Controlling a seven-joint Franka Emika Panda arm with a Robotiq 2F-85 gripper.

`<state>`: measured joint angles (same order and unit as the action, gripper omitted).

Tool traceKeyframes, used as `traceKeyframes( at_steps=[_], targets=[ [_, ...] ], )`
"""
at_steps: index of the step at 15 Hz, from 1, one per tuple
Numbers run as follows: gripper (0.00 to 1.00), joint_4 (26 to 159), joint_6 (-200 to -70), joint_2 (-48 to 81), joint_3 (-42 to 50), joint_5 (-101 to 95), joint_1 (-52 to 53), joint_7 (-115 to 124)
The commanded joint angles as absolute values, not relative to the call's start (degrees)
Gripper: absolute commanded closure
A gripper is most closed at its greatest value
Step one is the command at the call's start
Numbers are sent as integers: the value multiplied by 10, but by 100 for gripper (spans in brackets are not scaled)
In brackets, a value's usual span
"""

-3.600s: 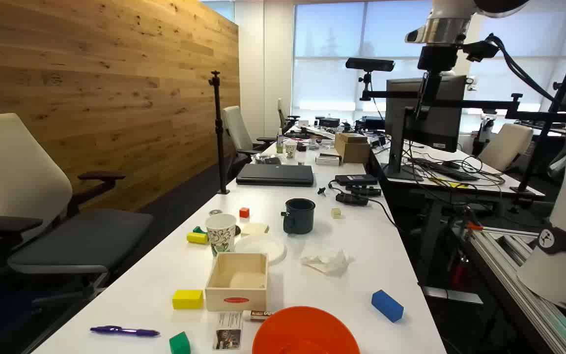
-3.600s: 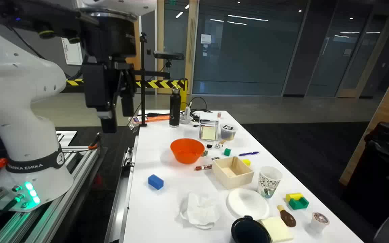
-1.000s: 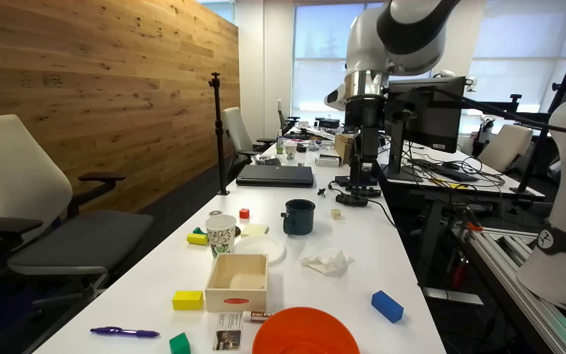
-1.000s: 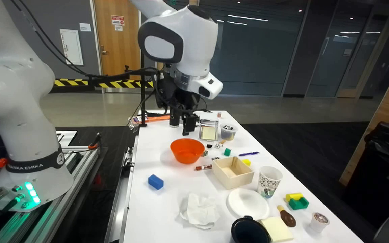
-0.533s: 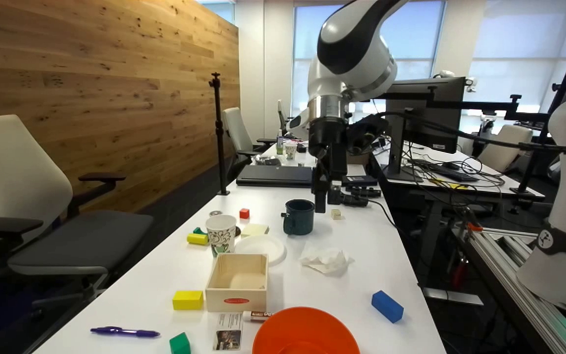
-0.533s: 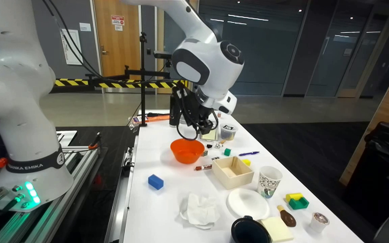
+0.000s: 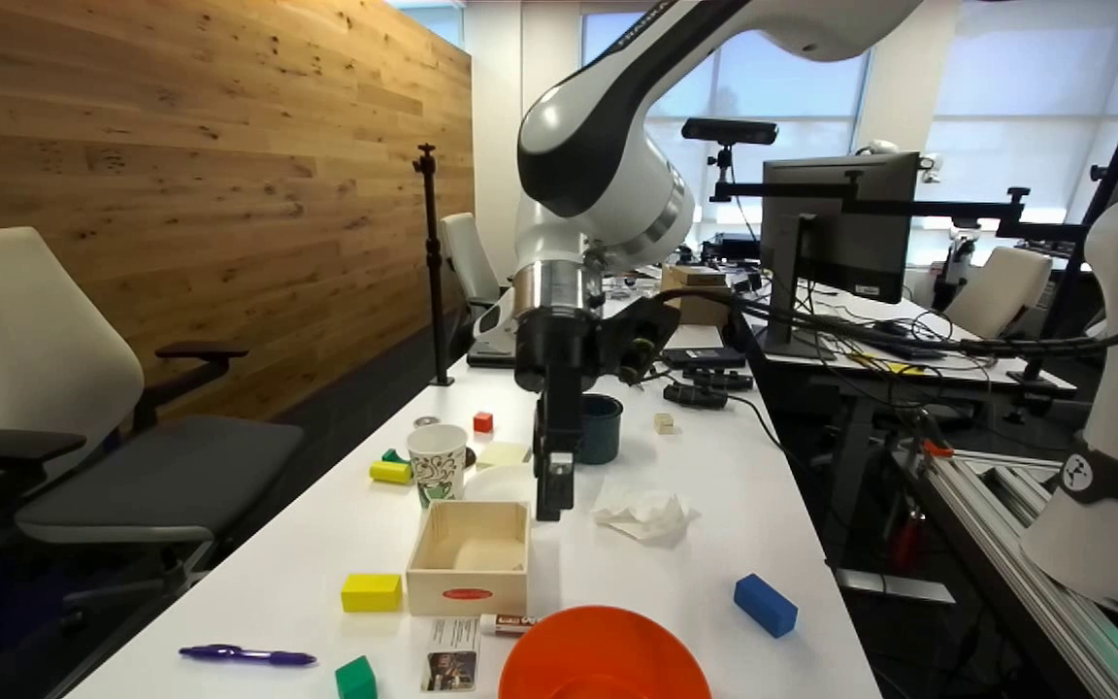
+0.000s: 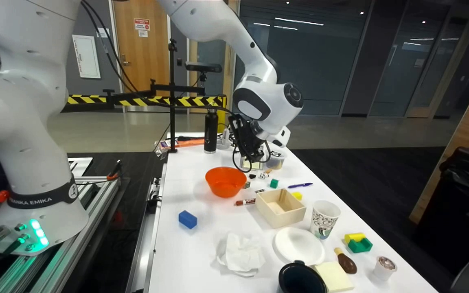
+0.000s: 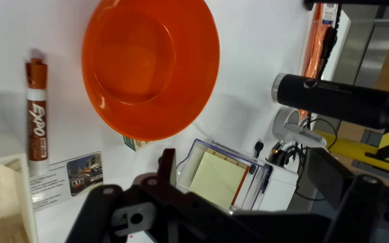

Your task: Put the marker inside the box

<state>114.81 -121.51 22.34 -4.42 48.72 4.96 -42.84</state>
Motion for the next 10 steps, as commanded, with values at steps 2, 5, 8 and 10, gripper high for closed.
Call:
traceKeyframes(
  at_steps=[2,5,8,10],
  targets=[
    [0,1098,-1315,290,-85,563,53,-373],
    [0,1111,-1310,283,-92,536,46,-382],
    [0,1105,-1312,288,-92,537,45,-378],
    [0,1104,-1326,292,-92,540,46,-383]
  ],
)
